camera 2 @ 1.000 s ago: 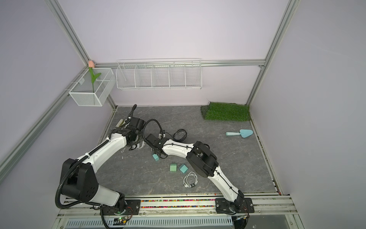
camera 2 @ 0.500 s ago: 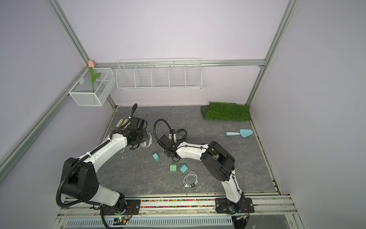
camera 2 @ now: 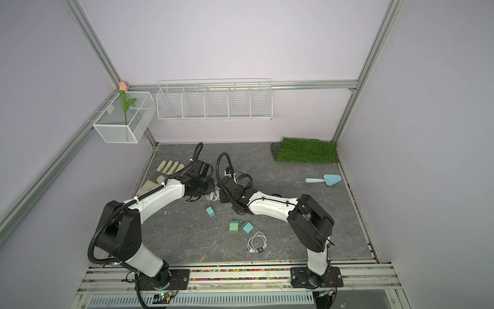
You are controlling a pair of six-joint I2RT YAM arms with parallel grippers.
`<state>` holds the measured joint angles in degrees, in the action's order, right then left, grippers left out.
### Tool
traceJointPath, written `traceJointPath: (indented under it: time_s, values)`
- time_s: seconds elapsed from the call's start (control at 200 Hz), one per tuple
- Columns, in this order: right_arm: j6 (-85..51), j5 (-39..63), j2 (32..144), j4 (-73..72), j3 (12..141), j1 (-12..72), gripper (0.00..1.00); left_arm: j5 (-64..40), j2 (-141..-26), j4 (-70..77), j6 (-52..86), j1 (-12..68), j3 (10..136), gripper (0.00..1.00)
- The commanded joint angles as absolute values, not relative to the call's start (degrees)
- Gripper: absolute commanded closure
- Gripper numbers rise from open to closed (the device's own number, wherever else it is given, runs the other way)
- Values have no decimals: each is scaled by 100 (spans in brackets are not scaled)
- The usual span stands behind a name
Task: Pack away charging kits
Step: Pick up the charging cable from the center of the board.
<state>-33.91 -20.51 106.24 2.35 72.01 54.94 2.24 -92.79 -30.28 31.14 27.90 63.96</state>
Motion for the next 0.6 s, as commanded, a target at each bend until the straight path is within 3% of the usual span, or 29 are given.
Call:
traceJointPath:
  time_s: [0.0, 0.595]
  values:
    - [-3234, -1787, 10858, -49, 7303, 5437, 94, -194, -9136, -2704, 3028, 2786, 6366, 100]
    - [-2972, -1512, 11402, -2, 7530, 4945, 94, -1720, -8515, -1892, 2873, 2786, 5568, 100]
